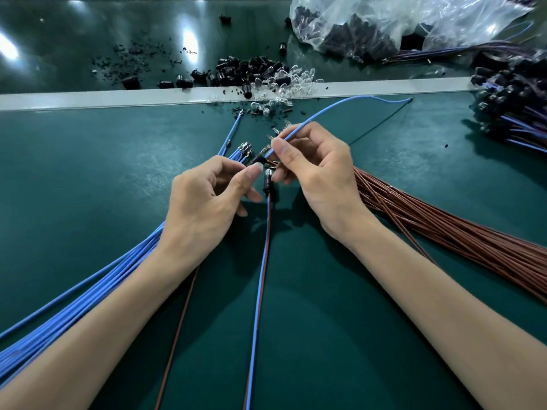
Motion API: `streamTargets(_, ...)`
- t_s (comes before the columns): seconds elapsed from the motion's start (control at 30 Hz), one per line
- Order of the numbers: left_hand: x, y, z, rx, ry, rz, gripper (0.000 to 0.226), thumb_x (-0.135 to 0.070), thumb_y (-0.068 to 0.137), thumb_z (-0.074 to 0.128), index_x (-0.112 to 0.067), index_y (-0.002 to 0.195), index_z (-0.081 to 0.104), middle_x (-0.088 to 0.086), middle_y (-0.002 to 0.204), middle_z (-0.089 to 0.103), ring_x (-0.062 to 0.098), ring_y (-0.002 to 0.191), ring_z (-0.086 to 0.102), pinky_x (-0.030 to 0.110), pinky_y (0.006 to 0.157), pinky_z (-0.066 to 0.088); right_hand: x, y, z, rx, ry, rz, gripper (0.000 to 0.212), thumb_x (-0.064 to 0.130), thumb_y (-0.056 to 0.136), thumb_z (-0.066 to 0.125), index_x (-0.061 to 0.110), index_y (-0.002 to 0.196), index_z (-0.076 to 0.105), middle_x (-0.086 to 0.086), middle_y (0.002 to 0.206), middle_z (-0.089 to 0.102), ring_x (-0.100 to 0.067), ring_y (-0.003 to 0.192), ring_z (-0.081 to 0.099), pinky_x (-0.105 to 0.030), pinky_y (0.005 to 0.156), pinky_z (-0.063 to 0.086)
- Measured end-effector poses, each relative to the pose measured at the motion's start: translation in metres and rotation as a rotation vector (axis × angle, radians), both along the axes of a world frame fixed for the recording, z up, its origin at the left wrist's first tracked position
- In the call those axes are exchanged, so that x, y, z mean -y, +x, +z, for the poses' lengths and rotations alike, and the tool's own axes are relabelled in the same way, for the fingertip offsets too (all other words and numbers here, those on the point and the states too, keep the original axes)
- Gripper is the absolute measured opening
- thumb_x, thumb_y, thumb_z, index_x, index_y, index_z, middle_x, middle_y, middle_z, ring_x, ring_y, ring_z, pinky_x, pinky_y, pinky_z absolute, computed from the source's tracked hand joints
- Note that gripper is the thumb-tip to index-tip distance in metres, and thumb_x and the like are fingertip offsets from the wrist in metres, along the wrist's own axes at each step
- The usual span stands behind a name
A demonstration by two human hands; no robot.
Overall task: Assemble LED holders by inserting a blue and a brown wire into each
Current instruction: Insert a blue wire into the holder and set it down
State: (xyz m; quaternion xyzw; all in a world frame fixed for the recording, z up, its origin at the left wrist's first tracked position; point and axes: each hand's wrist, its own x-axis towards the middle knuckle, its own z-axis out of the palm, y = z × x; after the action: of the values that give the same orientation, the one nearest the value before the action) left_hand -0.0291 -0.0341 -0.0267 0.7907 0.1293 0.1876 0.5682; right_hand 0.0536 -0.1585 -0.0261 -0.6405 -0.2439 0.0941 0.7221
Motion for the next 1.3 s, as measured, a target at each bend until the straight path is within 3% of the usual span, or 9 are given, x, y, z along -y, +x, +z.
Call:
streamTargets(0.13, -0.0013, -0.0012, 0.0003, 0.018, -0.005, -0.037, 0.018, -0.040, 0.078, 0.061, -0.022, 0.076, 0.063, -0.010, 0.063, 0.069, 0.003, 0.045, 0.054, 0.011, 0.051, 0.044, 0.0005, 0.0011, -0.0005, -0.008, 0.020, -0.017, 0.012, 0.012, 0.087, 0.064, 0.018, 0.082, 0.056, 0.010, 0.066, 0.066, -0.007, 0.050, 0.058, -0.016, 0.054, 0.044)
streamTargets(0.27, -0.0014, -0.0025, 0.0011, 0.054, -0.026, -0.111, 0.005, -0.024, 0.084, 0.062, -0.022, 0.079, 0.061, -0.015, 0.064, 0.069, 0.002, 0.044, 0.054, 0.009, 0.051, 0.042, 0.0008, 0.0027, -0.0009, -0.023, 0.013, -0.046, 0.009, 0.016, 0.085, 0.066, 0.018, 0.081, 0.058, 0.006, 0.070, 0.066, -0.007, 0.052, 0.058, -0.018, 0.054, 0.044)
streamTargets(0.4, 0.0008, -0.0032, 0.0011, 0.067, -0.012, -0.125, 0.015, -0.009, 0.088, 0.062, -0.020, 0.079, 0.060, -0.017, 0.063, 0.069, -0.001, 0.046, 0.055, 0.007, 0.050, 0.041, 0.0007, 0.0032, -0.0017, -0.033, 0.009, -0.050, 0.009, 0.015, 0.085, 0.066, 0.016, 0.082, 0.058, 0.007, 0.069, 0.065, -0.007, 0.053, 0.058, -0.019, 0.054, 0.044)
streamTargets(0.6, 0.0011, -0.0025, 0.0012, 0.040, -0.001, -0.098, 0.012, -0.016, 0.089, 0.062, -0.019, 0.078, 0.062, -0.012, 0.065, 0.070, 0.002, 0.045, 0.054, 0.009, 0.051, 0.042, 0.0009, 0.0028, -0.0011, -0.051, 0.014, -0.050, 0.009, 0.015, 0.086, 0.066, 0.017, 0.081, 0.058, 0.008, 0.069, 0.064, -0.006, 0.053, 0.058, -0.018, 0.054, 0.044)
streamTargets(0.73, 0.0008, -0.0023, 0.0030, 0.042, -0.014, -0.100, 0.009, -0.022, 0.087, 0.062, -0.015, 0.081, 0.063, -0.011, 0.065, 0.070, 0.003, 0.045, 0.054, 0.010, 0.051, 0.043, 0.0000, 0.0001, -0.0006, -0.007, -0.079, 0.075, 0.009, 0.019, 0.080, 0.070, 0.017, 0.084, 0.062, 0.010, 0.070, 0.067, -0.008, 0.060, 0.062, -0.018, 0.060, 0.048)
streamTargets(0.9, 0.0017, -0.0041, 0.0047, 0.050, 0.012, -0.135, 0.010, -0.013, 0.090, 0.061, -0.016, 0.080, 0.064, -0.014, 0.063, 0.069, 0.000, 0.050, 0.058, 0.008, 0.051, 0.042, 0.0018, -0.0001, -0.0011, -0.002, -0.109, 0.134, 0.008, 0.010, 0.083, 0.071, 0.014, 0.084, 0.065, 0.007, 0.068, 0.069, -0.004, 0.061, 0.063, -0.014, 0.061, 0.047)
streamTargets(1.03, 0.0020, -0.0043, 0.0056, 0.049, 0.005, -0.137, 0.011, -0.014, 0.089, 0.062, -0.016, 0.079, 0.064, -0.012, 0.063, 0.069, 0.000, 0.048, 0.057, 0.007, 0.051, 0.041, 0.0017, 0.0001, -0.0019, -0.007, -0.120, 0.125, 0.007, 0.011, 0.083, 0.072, 0.012, 0.084, 0.065, 0.005, 0.068, 0.069, -0.009, 0.062, 0.063, -0.019, 0.062, 0.049)
streamTargets(1.3, 0.0034, -0.0064, 0.0063, 0.007, -0.017, -0.179, 0.022, -0.003, 0.088, 0.061, -0.013, 0.068, 0.059, -0.007, 0.056, 0.066, 0.001, 0.048, 0.055, 0.010, 0.053, 0.043, 0.0034, 0.0037, -0.0012, -0.042, 0.021, 0.019, 0.012, 0.003, 0.086, 0.066, 0.015, 0.083, 0.065, 0.012, 0.066, 0.067, -0.001, 0.062, 0.061, -0.014, 0.062, 0.049)
